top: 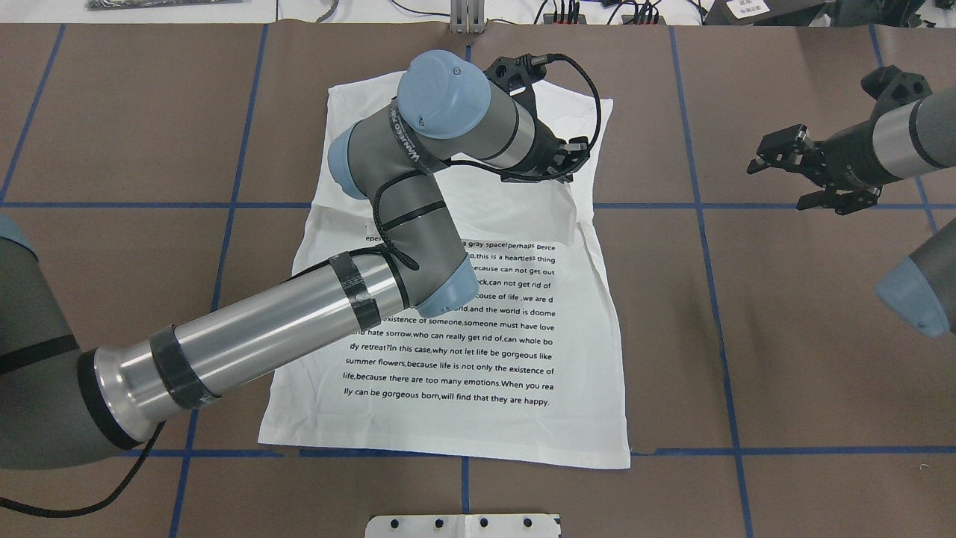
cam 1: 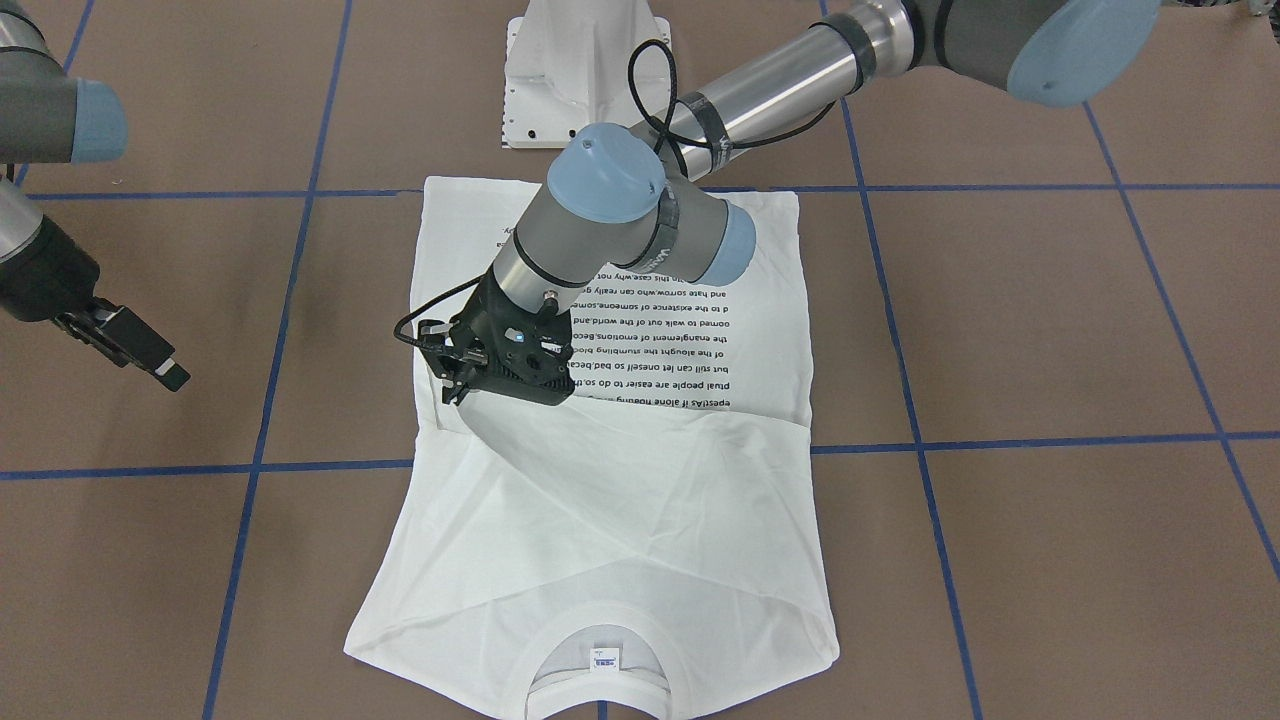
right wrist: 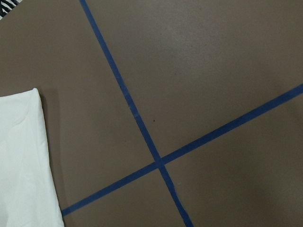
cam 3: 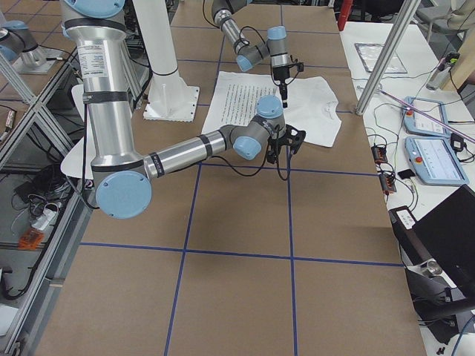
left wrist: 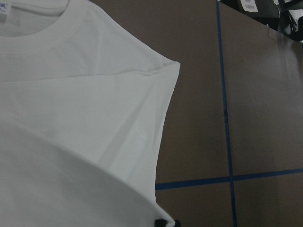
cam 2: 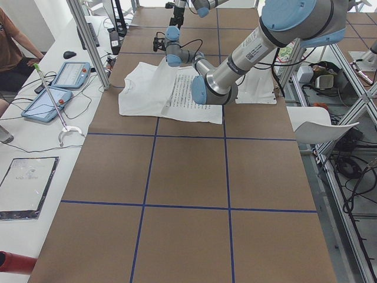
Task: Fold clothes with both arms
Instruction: 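Fold the held sleeve across the shirt toward the right gripper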
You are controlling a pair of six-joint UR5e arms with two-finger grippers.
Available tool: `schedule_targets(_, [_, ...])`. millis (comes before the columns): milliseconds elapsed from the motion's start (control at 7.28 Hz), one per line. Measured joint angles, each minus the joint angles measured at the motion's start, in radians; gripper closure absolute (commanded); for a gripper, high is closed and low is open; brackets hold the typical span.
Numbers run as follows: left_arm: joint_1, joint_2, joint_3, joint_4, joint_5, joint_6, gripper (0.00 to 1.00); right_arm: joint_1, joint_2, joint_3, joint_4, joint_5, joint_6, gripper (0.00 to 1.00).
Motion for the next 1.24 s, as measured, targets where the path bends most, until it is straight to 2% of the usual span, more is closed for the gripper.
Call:
schedule_targets(687, [0.047, -0.065, 0.110, -0.070, 0.075, 0.000, 0.98, 0.011, -0.006, -0.003, 0.000, 0.006, -0.005, 0.01])
schedule_targets(824, [0.054, -0.069, 0.117, -0.079, 0.089, 0.000, 0.72, 0.010, -0.006, -0.004, 0.000, 0.007, -0.005, 0.01])
schedule_targets(962, [0.058, -0.070, 0.120, -0.085, 0.095, 0.000, 0.37, 0.010, -0.006, -0.004, 0.000, 0.007, -0.005, 0.01])
schedule_targets(1099, [0.060, -0.071, 0.121, -0.087, 0.097, 0.000, 0.28, 0.010, -0.005, -0.004, 0.000, 0.007, -0.005, 0.01])
schedule_targets(1237, [0.061, -0.073, 0.121, -0.090, 0.098, -0.001, 0.27, 0.009, -0.006, -0.003, 0.000, 0.006, -0.004, 0.01])
